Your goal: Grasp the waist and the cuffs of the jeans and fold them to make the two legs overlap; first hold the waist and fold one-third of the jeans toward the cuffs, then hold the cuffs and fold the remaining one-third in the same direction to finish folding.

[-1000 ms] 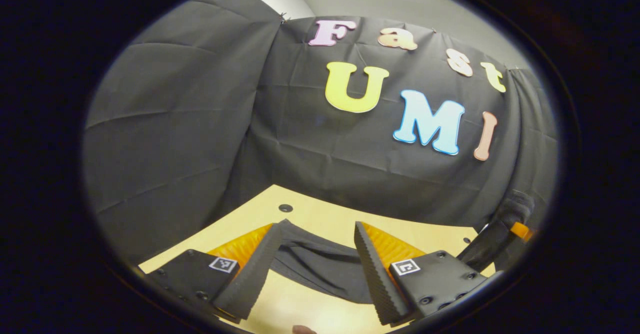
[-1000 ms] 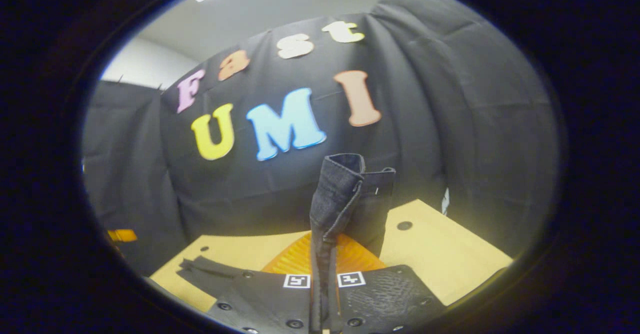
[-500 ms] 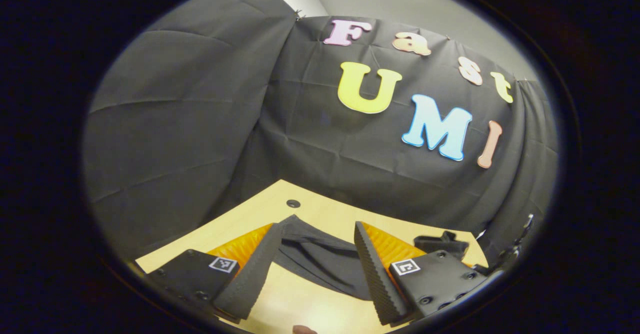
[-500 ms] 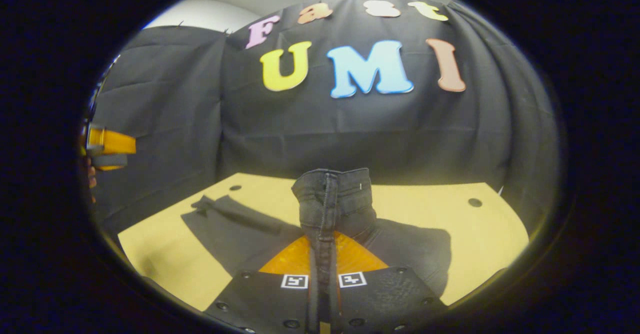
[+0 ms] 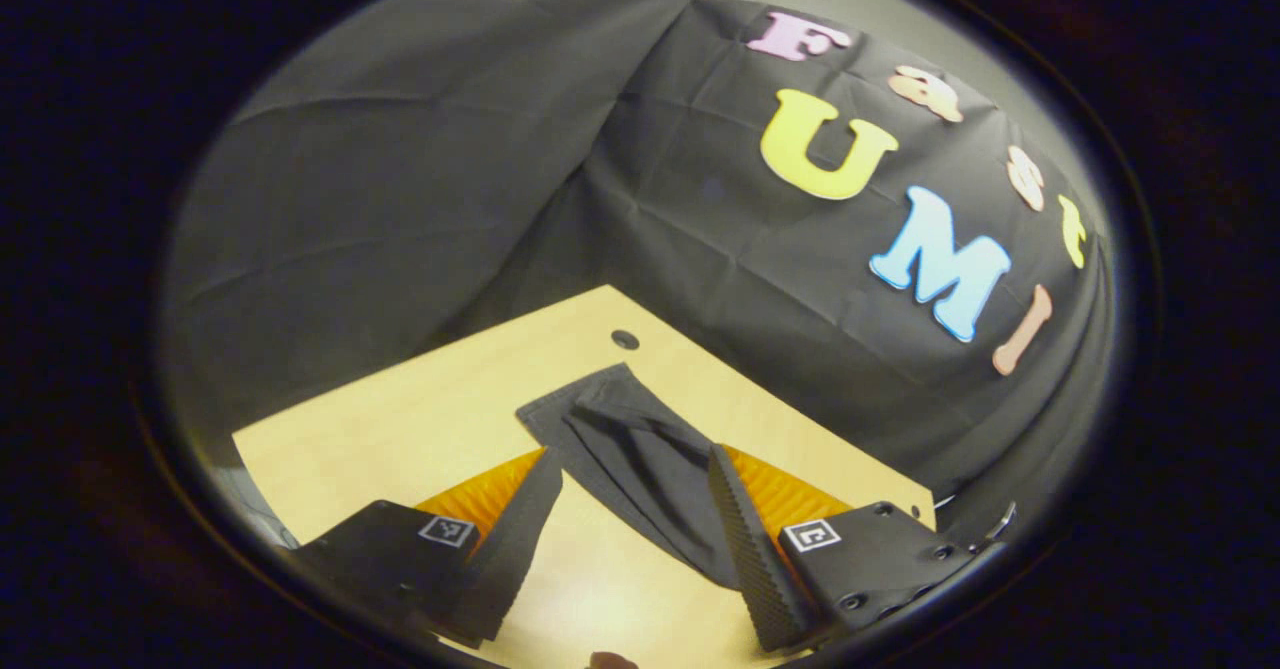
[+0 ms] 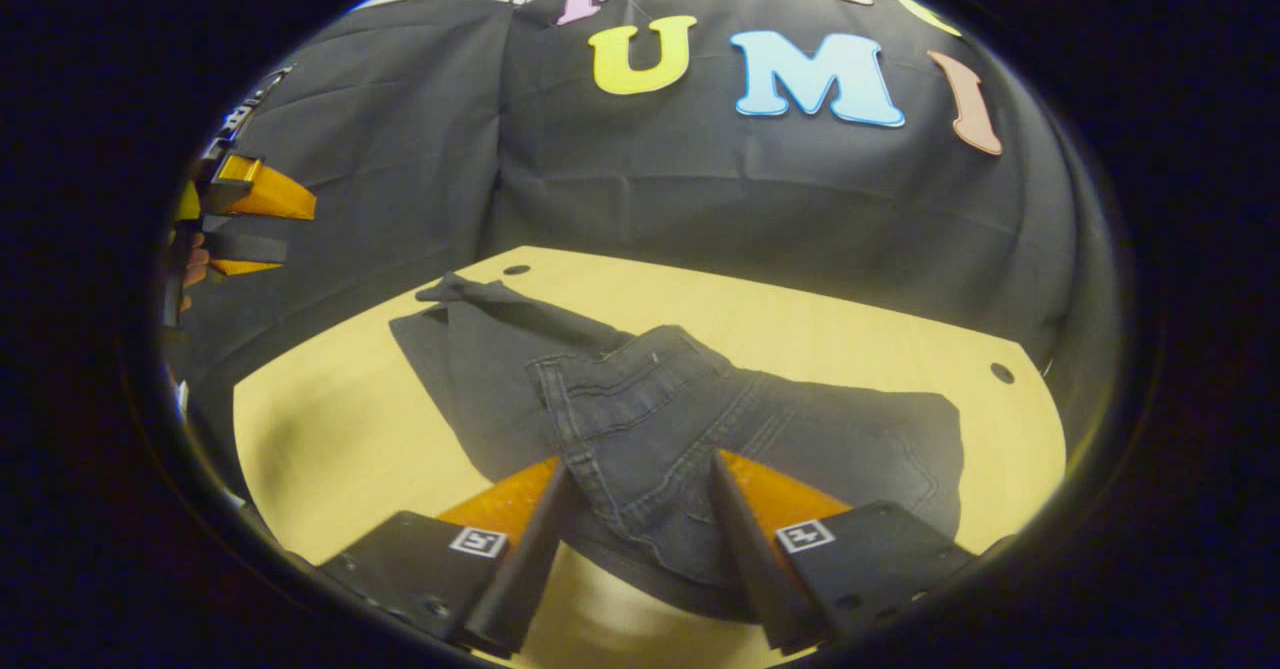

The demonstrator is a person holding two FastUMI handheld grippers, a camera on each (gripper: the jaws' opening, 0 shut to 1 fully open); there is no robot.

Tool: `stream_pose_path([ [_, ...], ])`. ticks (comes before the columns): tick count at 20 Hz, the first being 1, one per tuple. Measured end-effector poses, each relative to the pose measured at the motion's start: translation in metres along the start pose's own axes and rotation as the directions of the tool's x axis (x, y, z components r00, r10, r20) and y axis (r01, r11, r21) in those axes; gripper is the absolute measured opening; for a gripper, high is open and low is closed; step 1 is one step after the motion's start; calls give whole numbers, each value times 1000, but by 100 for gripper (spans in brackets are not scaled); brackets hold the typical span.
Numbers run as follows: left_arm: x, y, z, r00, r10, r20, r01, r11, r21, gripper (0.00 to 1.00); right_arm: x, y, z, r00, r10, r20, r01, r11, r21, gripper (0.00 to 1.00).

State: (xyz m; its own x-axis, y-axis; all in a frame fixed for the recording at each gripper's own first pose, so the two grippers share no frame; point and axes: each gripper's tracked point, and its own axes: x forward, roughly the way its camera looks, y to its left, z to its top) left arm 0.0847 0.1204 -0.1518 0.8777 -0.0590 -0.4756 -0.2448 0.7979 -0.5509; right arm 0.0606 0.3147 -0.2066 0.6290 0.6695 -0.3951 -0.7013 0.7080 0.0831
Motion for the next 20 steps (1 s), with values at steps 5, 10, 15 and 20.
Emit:
stream_pose_path([
  [5,56,32,-14,990,-15,-142,-28,955,-296,96,-37,-14,41,994,-43,102,38,998,50,90],
  [10,135,75,-34,972,-8,-236,-121,843,-524,96,-76,-40,98,960,-167,224,123,972,201,92],
  [15,190,94,-43,962,-3,-272,-160,804,-573,92,-108,-79,112,902,-332,276,278,936,217,93],
  [20,223,105,-35,958,-9,-285,-164,801,-576,96,-123,-94,113,879,-397,266,338,910,241,93],
])
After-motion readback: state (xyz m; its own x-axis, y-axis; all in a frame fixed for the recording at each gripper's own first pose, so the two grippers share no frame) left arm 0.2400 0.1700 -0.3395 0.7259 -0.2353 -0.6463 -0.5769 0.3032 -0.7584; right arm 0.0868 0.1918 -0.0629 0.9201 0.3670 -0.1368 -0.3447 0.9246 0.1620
